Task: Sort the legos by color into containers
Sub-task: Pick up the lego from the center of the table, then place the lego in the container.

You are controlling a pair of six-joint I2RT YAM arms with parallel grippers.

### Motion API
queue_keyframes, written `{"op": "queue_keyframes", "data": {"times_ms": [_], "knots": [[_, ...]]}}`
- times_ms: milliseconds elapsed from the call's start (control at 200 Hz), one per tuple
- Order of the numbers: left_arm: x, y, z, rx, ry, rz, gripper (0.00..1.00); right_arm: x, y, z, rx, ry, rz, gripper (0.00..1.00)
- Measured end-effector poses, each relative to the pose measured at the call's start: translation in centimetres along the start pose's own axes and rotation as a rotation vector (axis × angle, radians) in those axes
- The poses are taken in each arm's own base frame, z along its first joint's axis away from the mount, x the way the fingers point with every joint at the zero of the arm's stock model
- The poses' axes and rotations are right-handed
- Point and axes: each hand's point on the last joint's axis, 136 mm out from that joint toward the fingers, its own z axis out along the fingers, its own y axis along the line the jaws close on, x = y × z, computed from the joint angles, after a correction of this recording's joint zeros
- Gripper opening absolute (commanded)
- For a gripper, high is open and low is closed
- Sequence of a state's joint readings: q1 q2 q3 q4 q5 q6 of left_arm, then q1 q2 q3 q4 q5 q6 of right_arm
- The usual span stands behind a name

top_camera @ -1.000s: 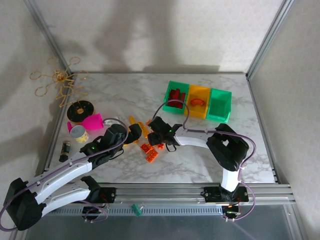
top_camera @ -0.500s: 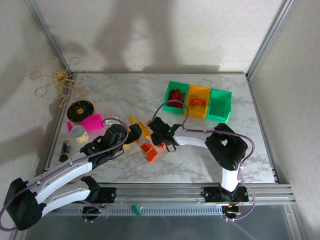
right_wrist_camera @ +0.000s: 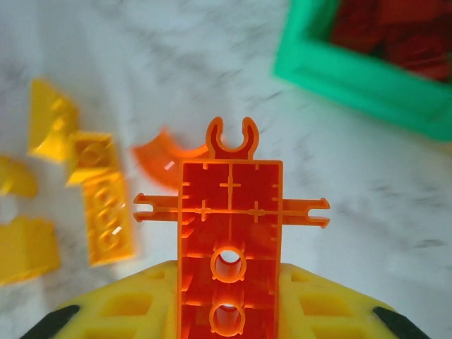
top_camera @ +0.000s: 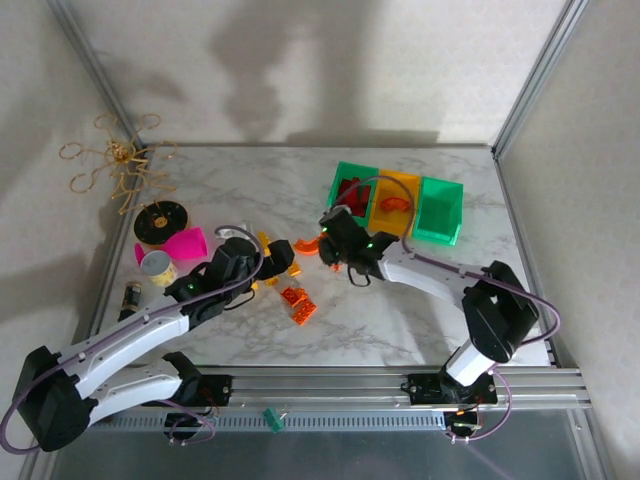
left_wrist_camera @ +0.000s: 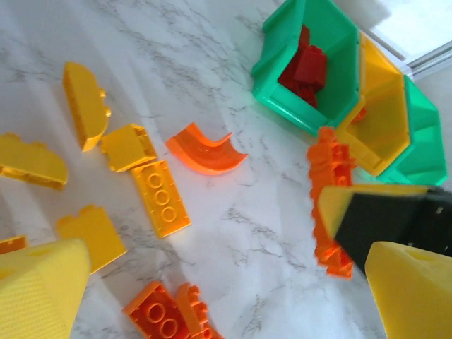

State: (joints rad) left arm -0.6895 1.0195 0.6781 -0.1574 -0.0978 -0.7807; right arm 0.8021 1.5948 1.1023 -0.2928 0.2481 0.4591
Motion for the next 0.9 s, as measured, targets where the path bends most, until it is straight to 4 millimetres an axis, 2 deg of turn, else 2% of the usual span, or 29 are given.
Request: {"op": "queue_keyframes", "data": {"times_ms": [230,380,536,626,661,901], "knots": [[-0.2,-2.3,2.1,0.041,0.028,0.012,1.0,-5.1,-10.7,0.3,0.194,-0.073,0.17,0.29],[-0.9,-4.4,3.7,0.08,0.028,0.018,1.0,-8.8,-15.4,1.5,0.285,-0.133,0.234,0.29],[-1.3,-6.1,5.1,0.117,0.031,0.014,1.0,-10.4,-17.8,4.5,0.337,-0.12,0.244,0.32],[-1.5,-6.6,5.5,0.124,0.03,0.014,1.0,-10.9,-18.8,6.4,0.36,-0.104,0.242,0.45],[-1.6,-6.7,5.5,0.126,0.028,0.016,1.0,-11.1,-19.0,6.9,0.367,-0.101,0.239,0.48],[-2.0,-7.2,5.4,0.138,0.016,0.029,1.0,-11.8,-19.7,6.9,0.382,-0.108,0.228,0.56]]}}
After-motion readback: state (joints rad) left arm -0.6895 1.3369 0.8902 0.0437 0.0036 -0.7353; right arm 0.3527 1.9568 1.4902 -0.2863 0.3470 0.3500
